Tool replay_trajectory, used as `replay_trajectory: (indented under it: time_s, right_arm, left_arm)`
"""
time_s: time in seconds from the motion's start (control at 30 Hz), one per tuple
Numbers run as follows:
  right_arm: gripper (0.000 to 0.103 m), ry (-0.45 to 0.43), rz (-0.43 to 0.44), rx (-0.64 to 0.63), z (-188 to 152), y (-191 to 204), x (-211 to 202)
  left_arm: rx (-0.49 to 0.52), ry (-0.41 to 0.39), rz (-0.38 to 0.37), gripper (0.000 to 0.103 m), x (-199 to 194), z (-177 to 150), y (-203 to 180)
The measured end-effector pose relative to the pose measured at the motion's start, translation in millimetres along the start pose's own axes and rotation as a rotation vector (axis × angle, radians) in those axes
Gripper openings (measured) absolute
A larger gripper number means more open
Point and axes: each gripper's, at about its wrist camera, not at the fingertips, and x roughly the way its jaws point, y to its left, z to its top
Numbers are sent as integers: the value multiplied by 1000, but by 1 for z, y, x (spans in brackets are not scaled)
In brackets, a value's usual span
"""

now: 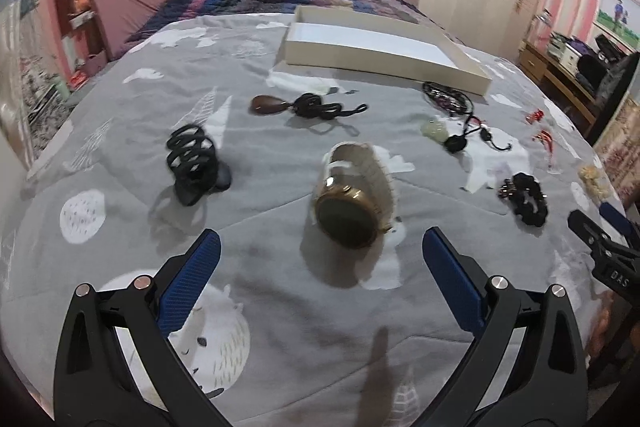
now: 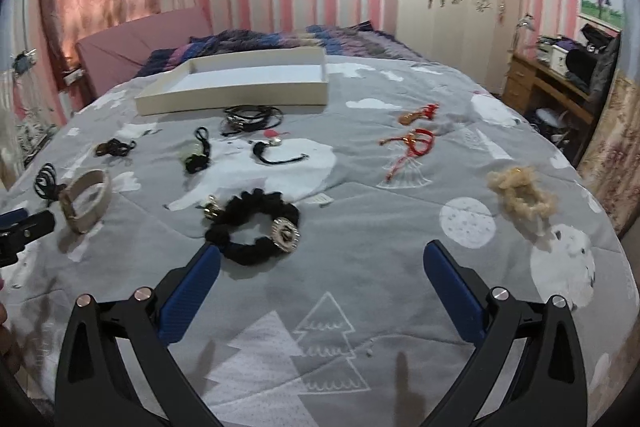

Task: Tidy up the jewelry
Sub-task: 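Reach the left tool to the black braided bracelet while the right tool reaches the red gourd charm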

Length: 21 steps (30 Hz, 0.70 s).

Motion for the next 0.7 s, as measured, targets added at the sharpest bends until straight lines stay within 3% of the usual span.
replay_trajectory:
  time_s: [0.17,0.3,0.37,0.63,0.7]
  right_arm:
    - [101,-41,35,-47,31,3,-15]
    - [101,-28,37,-73,72,-3,-16]
    - [101,-14,58,-64,96,-11,-12]
    - [101,102,51,-31,169,-44,40]
    - [101,126,48,-8,177,-53,54]
  left_arm:
    - [24,45,-80,100,-8,25,-5]
    - [95,45,35,100,-13,67,-21]
    - [129,30,41,100,-13,85,-30]
    - [185,49,-34,100,20,146,-69]
    - [160,97,-54,100,42,161,-77]
